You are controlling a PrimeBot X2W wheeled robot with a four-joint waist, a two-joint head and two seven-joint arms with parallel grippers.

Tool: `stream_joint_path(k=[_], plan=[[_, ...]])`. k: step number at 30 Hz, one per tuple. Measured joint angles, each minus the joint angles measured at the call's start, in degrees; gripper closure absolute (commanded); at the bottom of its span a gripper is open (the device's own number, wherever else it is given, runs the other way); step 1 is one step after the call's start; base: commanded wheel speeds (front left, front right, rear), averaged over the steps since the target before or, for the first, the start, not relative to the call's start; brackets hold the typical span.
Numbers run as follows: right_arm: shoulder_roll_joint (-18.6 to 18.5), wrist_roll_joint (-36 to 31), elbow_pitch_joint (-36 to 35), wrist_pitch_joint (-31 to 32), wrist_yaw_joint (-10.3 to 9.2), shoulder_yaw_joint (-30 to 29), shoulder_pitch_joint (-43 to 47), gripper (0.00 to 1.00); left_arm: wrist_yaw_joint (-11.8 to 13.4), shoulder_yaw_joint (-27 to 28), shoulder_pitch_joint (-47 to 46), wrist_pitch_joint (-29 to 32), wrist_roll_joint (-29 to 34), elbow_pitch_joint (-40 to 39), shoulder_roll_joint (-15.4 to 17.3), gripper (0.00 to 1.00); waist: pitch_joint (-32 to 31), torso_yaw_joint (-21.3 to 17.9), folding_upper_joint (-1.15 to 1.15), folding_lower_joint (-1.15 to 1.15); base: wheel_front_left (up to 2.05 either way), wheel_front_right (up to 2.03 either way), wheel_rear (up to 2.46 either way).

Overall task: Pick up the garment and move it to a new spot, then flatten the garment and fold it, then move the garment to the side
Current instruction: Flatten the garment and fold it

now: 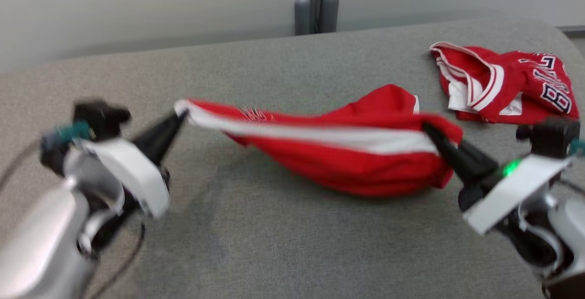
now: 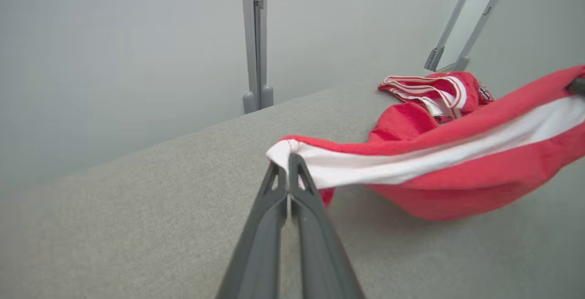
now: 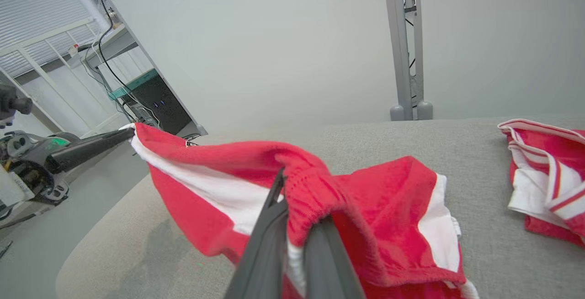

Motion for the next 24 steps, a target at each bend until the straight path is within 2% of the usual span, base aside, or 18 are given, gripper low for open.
stream_joint_path(k=[4, 6, 13, 18, 24], plan=[[0.8, 5.5, 3.0, 3.8, 0.00, 1.7, -11.5, 1.00, -1.6, 0.1, -12.4, 2.9, 0.2, 6.3, 1.4, 1.00, 3.2, 0.3, 0.00, 0.00, 0.00, 0.00, 0.00], [1.3, 8.6, 6.2, 6.5, 0.00, 3.6, -21.3, 1.00, -2.4, -0.1, -21.8, 3.8, -0.6, 11.0, 1.2, 1.00, 6.2, 0.3, 0.00, 0.00, 0.00, 0.00, 0.00], [3.8, 12.8, 14.3, 8.8, 0.00, 6.1, -44.6, 1.00, -2.8, -1.7, -45.0, 5.0, -3.2, 20.6, 1.5, 1.00, 14.7, 0.7, 0.00, 0.00, 0.00, 0.00, 0.00], [6.1, 14.7, 19.3, 6.4, 0.00, 6.7, -58.9, 1.00, -3.0, -2.3, -59.2, 1.5, -5.9, 27.5, 1.4, 1.00, 21.0, 1.1, 0.00, 0.00, 0.00, 0.00, 0.00], [8.0, 15.4, 24.1, -1.9, 0.01, 7.0, -70.4, 1.00, -3.0, -2.9, -70.4, -6.8, -5.3, 37.2, 1.3, 1.00, 26.3, 2.1, 0.00, 0.00, 0.00, 0.00, 0.00]])
